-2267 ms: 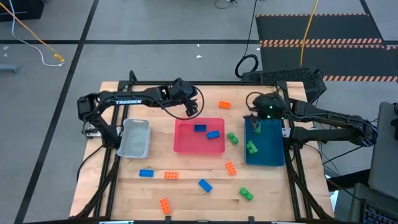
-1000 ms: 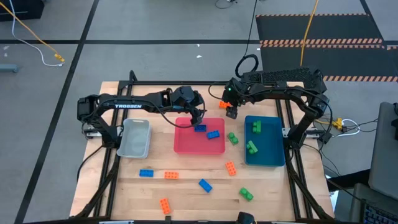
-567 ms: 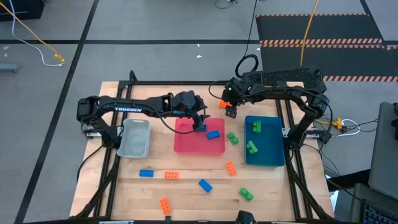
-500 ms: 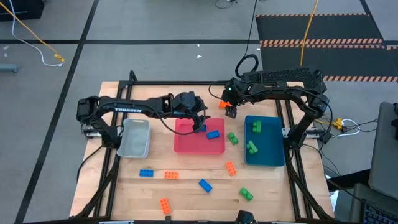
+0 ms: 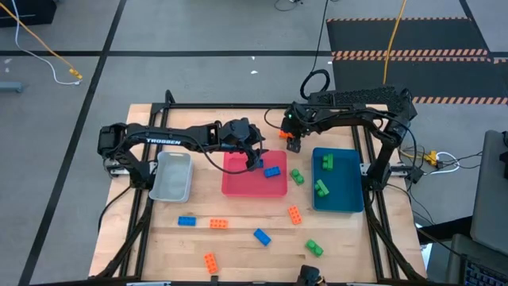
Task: Sort & place blocks by color
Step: Put the orange game piece into the gray bin
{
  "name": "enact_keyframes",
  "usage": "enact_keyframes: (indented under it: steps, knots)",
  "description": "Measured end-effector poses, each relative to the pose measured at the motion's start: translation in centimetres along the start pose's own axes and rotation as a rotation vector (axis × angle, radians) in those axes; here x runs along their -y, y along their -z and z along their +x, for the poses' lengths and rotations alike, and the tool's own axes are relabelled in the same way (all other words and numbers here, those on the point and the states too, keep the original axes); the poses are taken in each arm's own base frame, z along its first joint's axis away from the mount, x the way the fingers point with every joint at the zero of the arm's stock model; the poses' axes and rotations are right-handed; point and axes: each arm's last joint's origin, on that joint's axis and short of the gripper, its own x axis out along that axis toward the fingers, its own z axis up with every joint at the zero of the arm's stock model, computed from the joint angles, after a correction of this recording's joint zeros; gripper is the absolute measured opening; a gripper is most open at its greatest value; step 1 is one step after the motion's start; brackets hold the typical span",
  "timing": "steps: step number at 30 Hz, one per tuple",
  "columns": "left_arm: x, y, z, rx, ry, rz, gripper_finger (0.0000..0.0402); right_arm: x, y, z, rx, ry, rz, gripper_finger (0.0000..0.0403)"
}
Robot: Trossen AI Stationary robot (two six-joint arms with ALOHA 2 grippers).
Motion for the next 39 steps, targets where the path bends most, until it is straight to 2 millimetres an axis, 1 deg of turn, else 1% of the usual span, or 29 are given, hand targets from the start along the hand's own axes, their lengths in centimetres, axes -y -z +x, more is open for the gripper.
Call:
enact_keyframes:
  steps: [3,7,11,14,15,17,19,23,26,28,32,36,37,39]
  knots:
    - [0.0,0.0,0.0,0.0,-0.01,0.0,0.0214,0.0,0.0,0.0,-0.004,0.011,-0.01,0.0202]
    - [-0.1,0.0,0.0,0.0,-0.012,0.008,0.0214,0.0,0.0,0.0,-0.013,0.019,-0.015,0.0129]
    - [0.0,-0.2,0.1,0.024,-0.01,0.038,0.0214,0.0,0.2,-0.1,-0.029,0.017,-0.059,0.0129]
    - [0.2,-0.1,0.2,0.019,0.002,0.086,0.0214,0.0,0.2,-1.2,-0.03,0.023,-0.07,0.0129]
    - [0.2,-0.1,0.2,0.019,0.006,0.094,0.0214,0.1,0.1,-2.0,-0.014,0.031,-0.068,0.0129]
    - [0.2,-0.2,0.2,0.025,0.007,0.099,0.0214,0.1,-0.8,-4.1,0.069,0.064,-0.067,0.0129]
    - [0.2,-0.3,0.2,0.041,0.006,0.109,0.0214,-0.3,-1.5,-6.8,0.16,0.08,-0.08,0.0129]
    - [0.2,-1.3,0.1,0.14,-0.003,0.157,0.0214,-1.4,-2.5,-12.2,0.375,0.108,-0.148,0.0129]
    - [0.1,-2.0,0.0,0.209,-0.037,0.175,0.0214,-2.1,-2.5,-15.6,0.502,0.118,-0.184,0.0129]
    - [-0.4,-2.4,-0.1,0.246,-0.091,0.176,0.0214,-2.4,-1.9,-16.7,0.549,0.112,-0.192,0.0129]
    - [-1.1,-2.8,-0.2,0.283,-0.171,0.187,0.0214,-3.2,-0.2,-16.8,0.653,0.071,-0.212,0.0129]
    - [-1.2,-2.8,-0.2,0.283,-0.194,0.18,0.0214,-3.6,1.3,-15.6,0.672,0.065,-0.212,0.0129]
    - [-1.1,-2.8,-0.2,0.281,-0.19,0.179,0.0214,-3.7,1.4,-15.3,0.689,0.071,-0.213,0.0129]
    - [-0.9,-2.8,-0.2,0.279,-0.173,0.181,0.0217,-3.7,1.1,-15.4,0.779,0.089,-0.21,0.0129]
